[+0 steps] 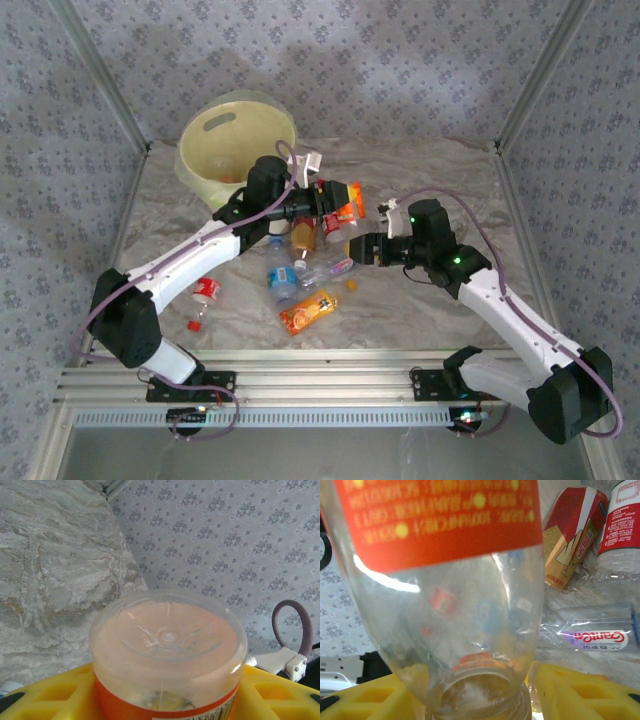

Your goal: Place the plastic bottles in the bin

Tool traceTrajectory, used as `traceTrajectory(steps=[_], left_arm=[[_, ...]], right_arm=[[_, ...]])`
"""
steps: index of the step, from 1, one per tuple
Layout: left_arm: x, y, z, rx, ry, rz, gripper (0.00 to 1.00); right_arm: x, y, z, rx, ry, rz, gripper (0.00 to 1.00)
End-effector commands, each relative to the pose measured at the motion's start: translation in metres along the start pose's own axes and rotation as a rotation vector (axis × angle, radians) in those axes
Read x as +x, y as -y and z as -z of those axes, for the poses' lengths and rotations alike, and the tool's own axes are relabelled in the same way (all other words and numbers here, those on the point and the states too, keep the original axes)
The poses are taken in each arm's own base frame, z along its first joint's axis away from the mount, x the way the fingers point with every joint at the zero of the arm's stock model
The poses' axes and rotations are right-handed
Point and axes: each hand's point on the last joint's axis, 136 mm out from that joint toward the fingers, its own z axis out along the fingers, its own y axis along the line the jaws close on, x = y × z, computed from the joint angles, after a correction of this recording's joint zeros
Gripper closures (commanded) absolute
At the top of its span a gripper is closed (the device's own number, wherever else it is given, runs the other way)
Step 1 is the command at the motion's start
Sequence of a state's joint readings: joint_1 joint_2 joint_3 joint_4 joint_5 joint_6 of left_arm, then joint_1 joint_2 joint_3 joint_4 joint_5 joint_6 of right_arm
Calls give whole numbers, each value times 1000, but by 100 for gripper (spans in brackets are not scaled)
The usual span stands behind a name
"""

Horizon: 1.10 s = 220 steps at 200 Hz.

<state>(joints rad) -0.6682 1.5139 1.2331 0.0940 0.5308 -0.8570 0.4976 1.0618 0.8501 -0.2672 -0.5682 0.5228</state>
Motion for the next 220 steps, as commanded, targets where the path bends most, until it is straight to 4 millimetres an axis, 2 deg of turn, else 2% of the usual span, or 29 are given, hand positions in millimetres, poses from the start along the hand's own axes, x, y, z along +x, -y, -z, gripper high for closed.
traceTrajectory(steps=[1,46,83,123,148,185,220], left_arm=[[-19,30,20,50,36,-87,48],[-42,42,43,-7,48,-177,49],[-65,57,67,-59,62,-274,49],[-99,78,99,-153,112,-413,49],[-126,72,119,-276,151,-484,49],[-153,54,149,-435,188,-535,49],[-172,25,166,-583,201,-575,49]], right_arm=[[-19,-25,13,-53,61,38,29],[-38,-60,45,-111,151,111,0],[-53,-85,71,-123,212,176,0],[-63,-98,87,-123,256,214,0],[-67,-102,92,-121,270,225,0],[-66,-102,96,-107,275,228,0],[-65,-102,98,-101,275,224,0]])
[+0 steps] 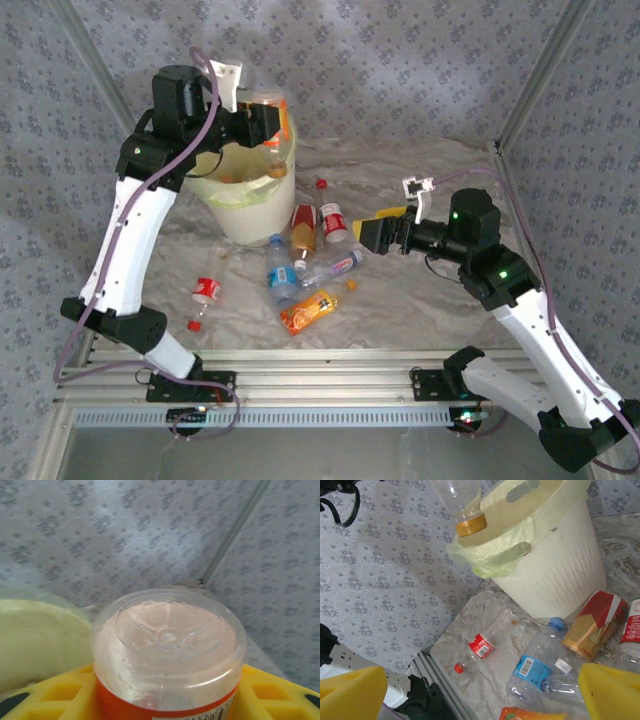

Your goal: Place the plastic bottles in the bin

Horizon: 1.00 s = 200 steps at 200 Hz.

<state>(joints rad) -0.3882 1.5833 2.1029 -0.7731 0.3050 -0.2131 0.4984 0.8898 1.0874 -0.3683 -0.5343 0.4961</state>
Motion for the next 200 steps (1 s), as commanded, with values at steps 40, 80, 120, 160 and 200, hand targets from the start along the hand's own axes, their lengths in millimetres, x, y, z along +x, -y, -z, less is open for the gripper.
traceTrajectory(steps=[40,80,120,160,200], left_arm=[[26,-68,-20,-199,-146,-90,50],[55,-89,-44,-226,-258,-102,50],[85,-95,-68,-181,-352,-91,50],[119,-113,-86,-200,-455,-97,50],[140,-114,-98,-182,-520,-80,49]], right_arm=[[-9,-9,9,1,26,32,0],[-8,-8,9,6,21,22,0],[-8,-6,9,15,16,21,0],[-5,-2,6,31,4,15,0],[-4,2,3,40,-9,15,0]])
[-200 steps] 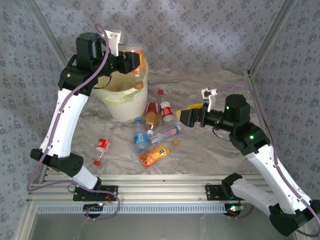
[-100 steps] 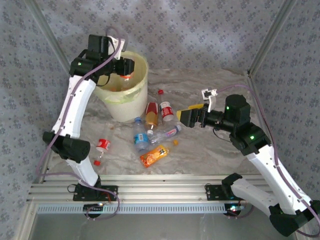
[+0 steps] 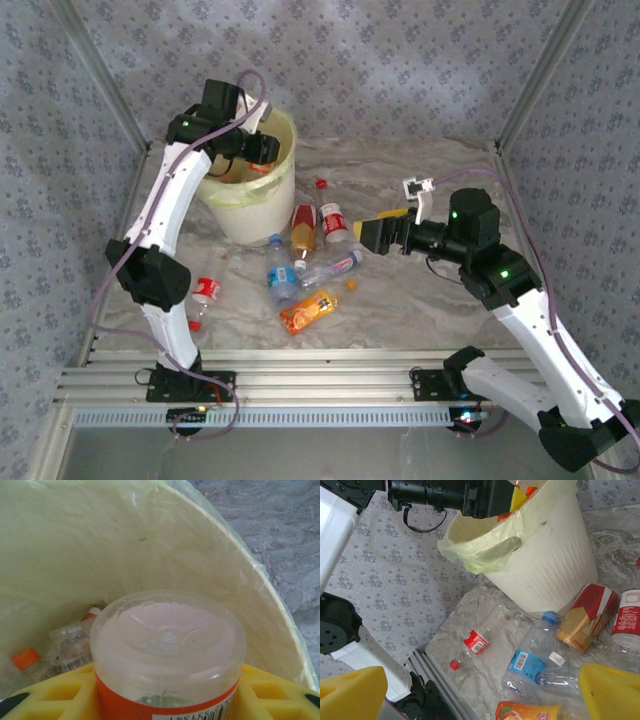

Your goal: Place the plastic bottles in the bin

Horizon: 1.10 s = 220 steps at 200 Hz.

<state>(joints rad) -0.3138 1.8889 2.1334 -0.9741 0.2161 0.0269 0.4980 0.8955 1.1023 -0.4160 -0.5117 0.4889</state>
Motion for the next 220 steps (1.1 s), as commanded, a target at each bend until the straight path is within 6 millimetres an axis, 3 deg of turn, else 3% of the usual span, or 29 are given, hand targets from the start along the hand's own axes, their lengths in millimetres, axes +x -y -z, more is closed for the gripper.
traceTrajectory(steps=[1,42,72,172,220], left_arm=[[21,-1,-15,8,-87,-18,48],[27,0,-22,9,-114,8,30],[18,3,-10,11,-76,30,20],[-25,34,76,99,171,62,21],[-15,68,107,268,226,102,22]], right_arm=[[-7,-4,3,5,10,26,0],[-4,3,0,34,-2,21,0],[-1,8,-1,50,-9,16,0],[9,21,-3,98,-26,-1,0],[27,44,-8,189,-60,-31,2]])
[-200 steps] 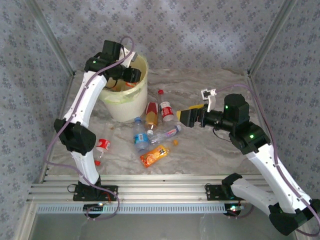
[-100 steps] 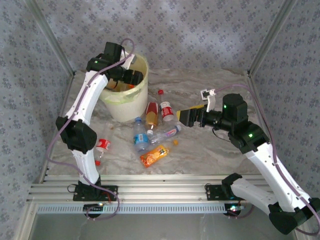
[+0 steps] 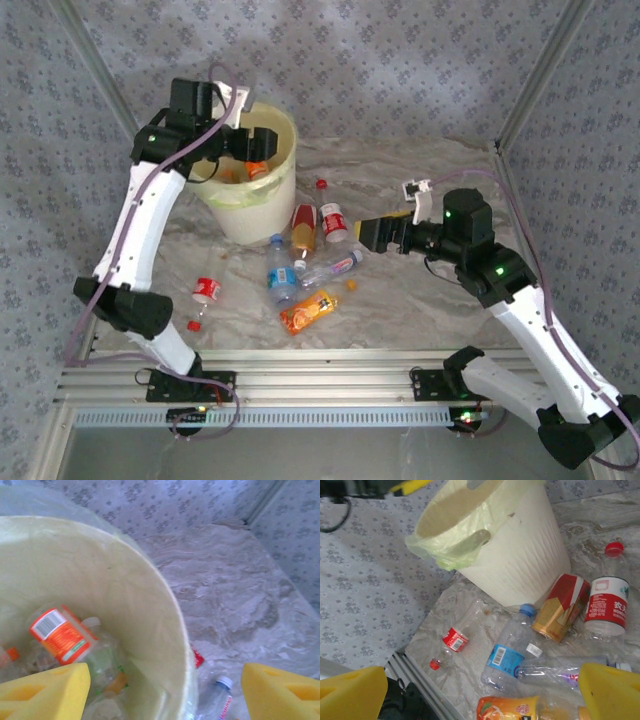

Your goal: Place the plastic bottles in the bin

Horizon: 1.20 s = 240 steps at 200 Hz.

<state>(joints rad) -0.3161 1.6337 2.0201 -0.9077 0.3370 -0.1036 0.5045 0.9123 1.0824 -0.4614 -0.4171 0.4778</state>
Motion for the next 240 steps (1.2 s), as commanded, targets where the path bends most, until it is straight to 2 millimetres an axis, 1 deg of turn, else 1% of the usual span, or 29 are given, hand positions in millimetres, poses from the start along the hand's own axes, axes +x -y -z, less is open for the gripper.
traceTrajectory(steps=[1,14,22,31,36,39,65,79,101,121,162,179,200,216,240], left_arm=[[3,29,11,140,29,44,22],[12,41,18,191,41,69,22],[18,48,21,224,53,80,21],[27,58,24,261,53,88,21],[35,63,25,278,37,99,21],[33,68,27,294,54,92,21],[72,93,22,336,-14,85,21],[92,101,18,332,-46,78,21],[118,104,11,328,-83,98,21],[135,105,7,339,-97,128,21],[158,115,5,360,-148,85,21],[173,121,5,363,-195,30,21],[191,122,2,342,-243,0,21],[197,122,1,335,-256,-12,21],[195,126,4,344,-244,-40,20]], right_arm=[[15,18,-3,79,-35,-8,2],[23,29,-7,130,-52,-22,5],[30,35,-10,152,-76,-30,7],[38,38,-15,163,-93,-31,10],[40,41,-17,174,-97,-32,11],[43,44,-18,185,-103,-35,12],[62,74,-29,326,-146,-89,19],[69,82,-36,347,-156,-127,20],[81,92,-48,364,-175,-158,20],[92,109,-52,444,-211,-190,21],[111,134,-60,533,-152,-420,25],[119,139,-63,544,-140,-493,26],[133,147,-63,574,-143,-565,26],[147,152,-65,581,-145,-626,25],[168,153,-74,551,-128,-729,23]])
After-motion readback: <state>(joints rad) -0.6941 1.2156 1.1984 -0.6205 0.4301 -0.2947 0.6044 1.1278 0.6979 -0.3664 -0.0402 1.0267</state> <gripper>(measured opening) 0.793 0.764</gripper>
